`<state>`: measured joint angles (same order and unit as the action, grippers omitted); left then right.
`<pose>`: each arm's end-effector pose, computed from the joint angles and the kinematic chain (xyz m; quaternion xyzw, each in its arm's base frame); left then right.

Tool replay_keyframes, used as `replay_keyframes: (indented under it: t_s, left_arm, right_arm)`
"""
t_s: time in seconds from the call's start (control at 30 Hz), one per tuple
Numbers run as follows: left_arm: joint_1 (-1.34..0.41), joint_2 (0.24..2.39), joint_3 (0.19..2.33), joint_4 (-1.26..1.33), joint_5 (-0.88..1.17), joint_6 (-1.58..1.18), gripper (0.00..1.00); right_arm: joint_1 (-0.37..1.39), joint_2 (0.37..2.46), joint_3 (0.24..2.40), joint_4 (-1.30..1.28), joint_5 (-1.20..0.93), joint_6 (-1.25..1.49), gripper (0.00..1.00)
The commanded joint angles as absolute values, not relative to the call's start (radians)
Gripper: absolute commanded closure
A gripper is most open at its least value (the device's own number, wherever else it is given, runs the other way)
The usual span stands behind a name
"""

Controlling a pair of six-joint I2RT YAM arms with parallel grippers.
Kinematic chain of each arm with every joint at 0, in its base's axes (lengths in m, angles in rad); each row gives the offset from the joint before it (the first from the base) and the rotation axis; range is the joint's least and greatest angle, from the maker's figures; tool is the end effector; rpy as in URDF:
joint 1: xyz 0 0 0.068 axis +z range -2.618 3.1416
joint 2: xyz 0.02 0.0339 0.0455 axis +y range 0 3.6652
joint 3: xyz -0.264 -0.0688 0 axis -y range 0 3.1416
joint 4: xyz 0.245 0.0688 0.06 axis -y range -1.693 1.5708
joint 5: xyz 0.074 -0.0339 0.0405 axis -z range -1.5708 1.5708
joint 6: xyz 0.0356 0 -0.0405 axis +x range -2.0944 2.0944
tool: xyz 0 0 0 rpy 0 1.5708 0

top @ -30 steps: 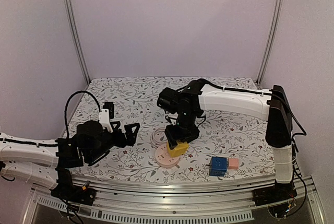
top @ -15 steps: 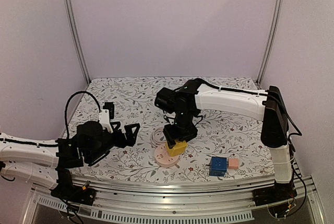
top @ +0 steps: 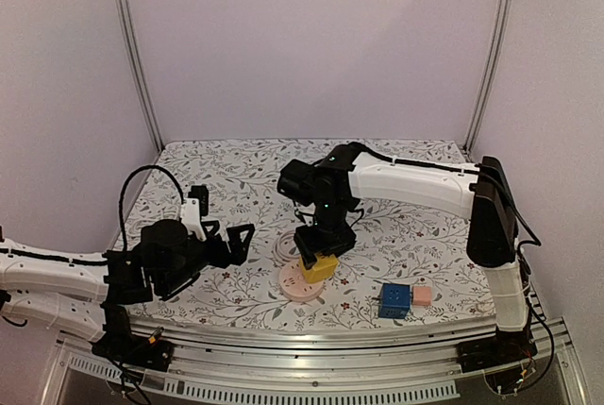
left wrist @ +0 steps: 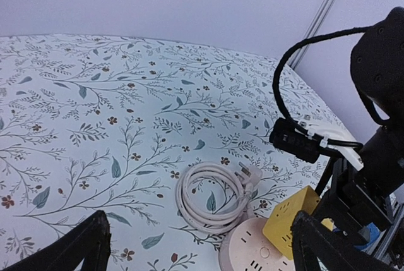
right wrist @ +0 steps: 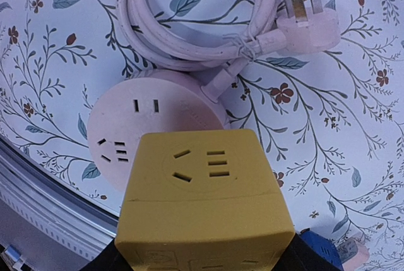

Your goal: Insert the plug

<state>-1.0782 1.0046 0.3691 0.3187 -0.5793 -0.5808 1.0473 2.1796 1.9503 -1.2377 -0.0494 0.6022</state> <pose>0.1164 -0.1756 0.2068 0.0286 0.7934 -0.2586 0.5503 0.2157 0.3772 0.2238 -0.2216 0.9734 0.0548 0.0171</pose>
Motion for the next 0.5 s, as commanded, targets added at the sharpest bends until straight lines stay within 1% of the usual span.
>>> replay_keyframes:
  t_s: [0.0,0.27,0.47]
  left_arm:
    - [-1.086,1.019,0.355,0.340,-0.569,-0.589,0.00]
    - [-1.087,1.021,0.347,0.349,-0.574,-0.593,0.01]
    - [-1.086,1.034,0.320,0.411,-0.561,-0.608,0.02]
  right_arm:
    - [1.053,2.253,1.964,-1.285,-0.006,0.612,0.97]
    - [1.053,2.287,1.977,-1.284,0.021,0.632,0.96]
    - [1.053,2.308,1.985,-1.308,0.043,0.653,0.96]
